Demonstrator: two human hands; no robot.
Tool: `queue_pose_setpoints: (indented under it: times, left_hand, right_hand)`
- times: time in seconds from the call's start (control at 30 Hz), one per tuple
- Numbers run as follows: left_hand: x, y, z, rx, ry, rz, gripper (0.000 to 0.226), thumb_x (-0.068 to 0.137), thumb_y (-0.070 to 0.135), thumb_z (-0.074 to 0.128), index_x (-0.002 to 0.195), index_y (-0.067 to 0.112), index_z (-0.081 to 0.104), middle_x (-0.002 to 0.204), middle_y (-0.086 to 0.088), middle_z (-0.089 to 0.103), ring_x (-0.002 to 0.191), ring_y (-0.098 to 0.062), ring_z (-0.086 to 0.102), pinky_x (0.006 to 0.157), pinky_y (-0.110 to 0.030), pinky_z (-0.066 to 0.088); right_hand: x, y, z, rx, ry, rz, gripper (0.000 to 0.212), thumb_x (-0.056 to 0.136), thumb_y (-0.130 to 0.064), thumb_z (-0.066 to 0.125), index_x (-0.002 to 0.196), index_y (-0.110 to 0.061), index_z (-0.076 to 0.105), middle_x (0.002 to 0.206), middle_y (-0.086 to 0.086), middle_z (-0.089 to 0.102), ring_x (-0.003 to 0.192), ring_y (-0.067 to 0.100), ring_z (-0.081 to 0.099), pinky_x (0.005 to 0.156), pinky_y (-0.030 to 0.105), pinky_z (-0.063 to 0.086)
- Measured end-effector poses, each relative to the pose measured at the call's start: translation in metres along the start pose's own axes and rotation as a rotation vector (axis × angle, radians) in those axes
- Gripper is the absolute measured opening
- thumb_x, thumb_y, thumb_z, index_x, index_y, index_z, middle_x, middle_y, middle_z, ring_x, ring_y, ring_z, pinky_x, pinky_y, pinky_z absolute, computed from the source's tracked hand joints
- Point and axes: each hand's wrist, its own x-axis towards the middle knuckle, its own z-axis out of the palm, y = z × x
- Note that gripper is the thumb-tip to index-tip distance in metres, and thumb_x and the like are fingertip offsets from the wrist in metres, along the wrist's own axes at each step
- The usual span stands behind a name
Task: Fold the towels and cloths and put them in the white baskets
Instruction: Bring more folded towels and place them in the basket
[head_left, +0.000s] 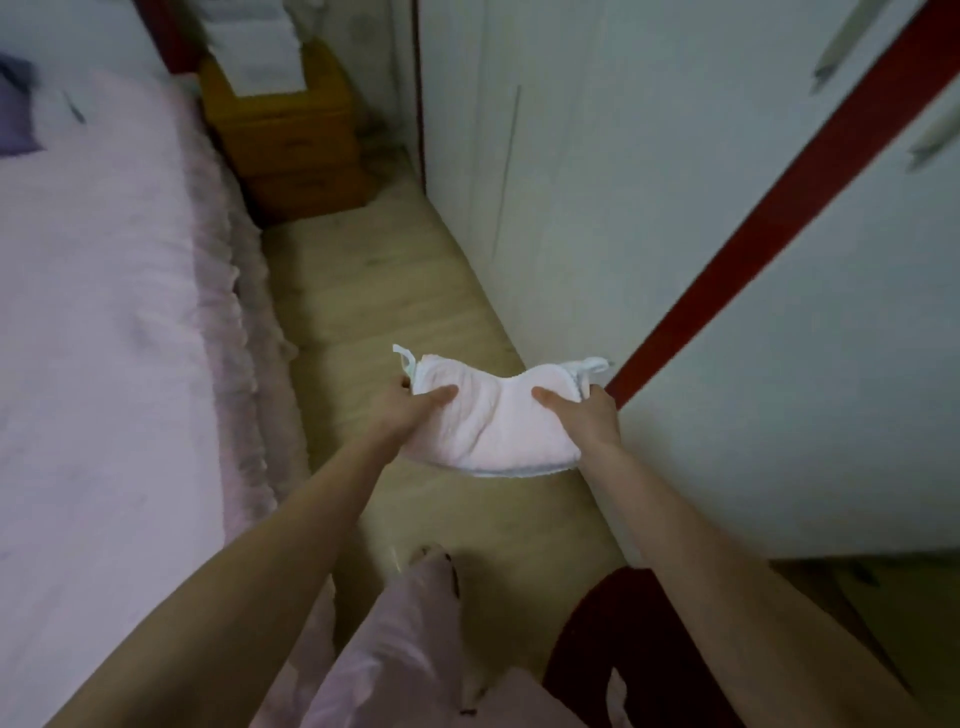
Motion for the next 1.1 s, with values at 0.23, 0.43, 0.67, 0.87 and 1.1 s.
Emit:
queue_pose_setpoints:
  times: [0.23, 0.43, 0.67, 0.87, 1.1]
  left_hand:
    - [0.151, 0.076, -0.097, -0.113, 0.193, -0.011, 0.052, 0.079, 0.038, 0.076, 0.118, 0.007, 0.06, 0.103, -0.001, 0.059, 0.099, -0.019, 0.058, 0.076, -0.027, 0.041]
    - [0.271, 0.155, -0.177, -0.081, 0.294, -0.014, 0.061, 0.079, 0.044, 0.074, 0.125, 0.009, 0.055, 0.118, -0.003, 0.06, 0.098, -0.017, 0.053, 0.079, -0.029, 0.04]
    - [0.423, 0.228, -0.243, -0.052, 0.375, -0.05, 0.072, 0.081, 0.051, 0.07, 0.138, 0.011, 0.047, 0.136, -0.007, 0.053, 0.122, -0.026, 0.052, 0.098, -0.037, 0.044]
    - [0.549, 0.295, -0.309, -0.089, 0.481, -0.089, 0.073, 0.078, 0.053, 0.072, 0.132, 0.009, 0.053, 0.13, -0.008, 0.058, 0.117, -0.026, 0.055, 0.101, -0.041, 0.045]
    - [0.682, 0.362, -0.391, -0.127, 0.545, -0.11, 0.062, 0.079, 0.053, 0.071, 0.121, 0.009, 0.058, 0.118, -0.004, 0.061, 0.107, -0.023, 0.057, 0.092, -0.036, 0.047]
  right_hand:
    - [0.132, -0.15, 0.121, -0.035, -0.177, -0.075, 0.079, 0.075, -0.04, 0.08, 0.136, -0.003, 0.047, 0.128, 0.011, 0.058, 0.114, 0.029, 0.059, 0.092, 0.039, 0.05]
    - [0.226, -0.276, 0.202, -0.044, -0.246, -0.141, 0.07, 0.076, -0.037, 0.079, 0.134, -0.009, 0.051, 0.124, 0.01, 0.061, 0.11, 0.028, 0.06, 0.091, 0.039, 0.05]
    - [0.347, -0.402, 0.295, -0.064, -0.346, -0.171, 0.065, 0.068, -0.044, 0.082, 0.121, -0.014, 0.059, 0.117, 0.007, 0.064, 0.103, 0.026, 0.062, 0.091, 0.042, 0.052]
    - [0.46, -0.521, 0.376, -0.166, -0.44, -0.227, 0.105, 0.035, -0.075, 0.068, 0.125, -0.023, 0.056, 0.122, 0.001, 0.062, 0.106, 0.025, 0.061, 0.094, 0.046, 0.051]
    - [0.553, -0.66, 0.473, -0.286, -0.484, -0.33, 0.076, 0.066, -0.064, 0.073, 0.128, -0.024, 0.053, 0.119, -0.002, 0.059, 0.106, 0.024, 0.058, 0.092, 0.043, 0.05]
